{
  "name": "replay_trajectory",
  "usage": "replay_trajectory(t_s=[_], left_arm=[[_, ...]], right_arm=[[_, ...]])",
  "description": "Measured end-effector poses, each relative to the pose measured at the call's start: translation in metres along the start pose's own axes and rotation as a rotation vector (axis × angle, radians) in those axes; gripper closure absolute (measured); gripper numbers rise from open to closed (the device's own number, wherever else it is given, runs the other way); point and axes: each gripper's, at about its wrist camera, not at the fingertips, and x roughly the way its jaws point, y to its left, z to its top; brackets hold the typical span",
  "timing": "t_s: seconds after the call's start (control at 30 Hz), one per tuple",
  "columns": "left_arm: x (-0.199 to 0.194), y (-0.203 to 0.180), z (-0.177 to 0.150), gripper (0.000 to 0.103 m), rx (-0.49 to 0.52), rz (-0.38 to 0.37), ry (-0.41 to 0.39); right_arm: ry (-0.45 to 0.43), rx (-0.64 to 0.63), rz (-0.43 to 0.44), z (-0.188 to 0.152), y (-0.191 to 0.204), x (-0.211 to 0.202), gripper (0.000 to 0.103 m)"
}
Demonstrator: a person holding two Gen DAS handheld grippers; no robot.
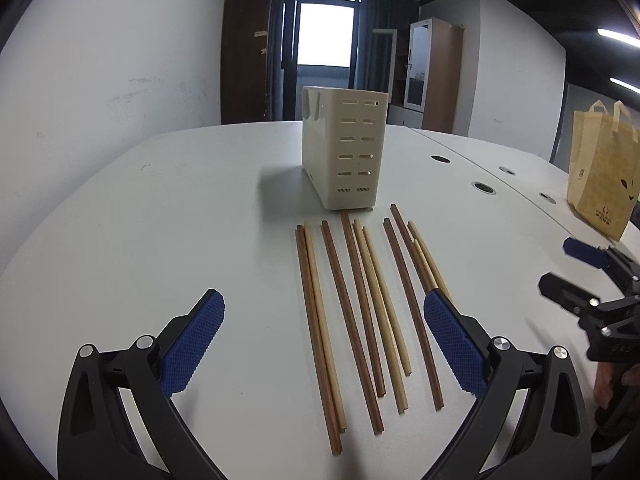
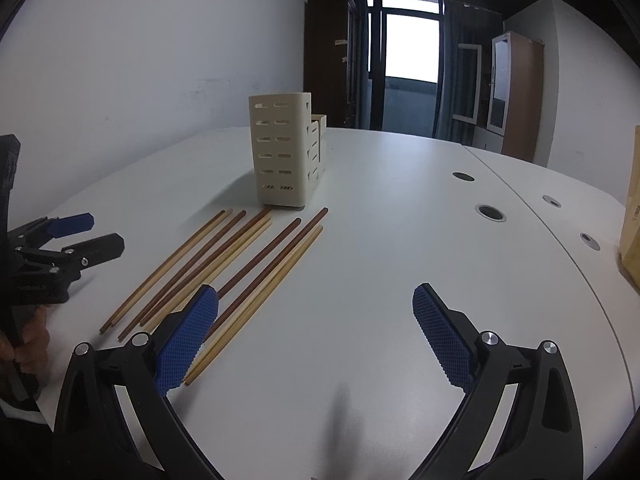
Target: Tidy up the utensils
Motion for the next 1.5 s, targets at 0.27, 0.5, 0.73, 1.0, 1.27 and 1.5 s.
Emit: replay_trajectory(t_s=[0.27, 0.5, 0.73, 1.0, 1.27, 1.5], left_arm=[[0.014, 0.006, 0.037, 0.006, -0.003, -0.035, 0.054], [0.048, 0.023, 0.055, 0.006, -0.011, 0.001, 0.157], [0.075, 0.034, 0.069, 0.006, 0.008, 0.057, 0.240], [0.115, 0.043, 0.075, 0.006, 0.004, 0.020, 0.387], [0.148, 0.059, 0.072, 0.006, -0.068, -0.001, 0.505], [0.164, 0.071, 0.073, 0.006, -0.082, 0.015, 0.559]], right_arm=[[0.107, 0.013, 0.013, 0.030, -0.004, 0.028, 0.004], [0.197, 0.036, 0.012, 0.050, -0.011, 0.055, 0.004], [0.273, 0.088, 0.022, 0.064, -0.022, 0.083, 0.004], [0.334, 0.076, -0.021, 0.079, -0.025, 0.115, 0.004], [0.451, 0.118, 0.023, 0.083, -0.028, 0.146, 0.004], [0.496, 0.157, 0.021, 0.082, -0.032, 0.166, 0.004]])
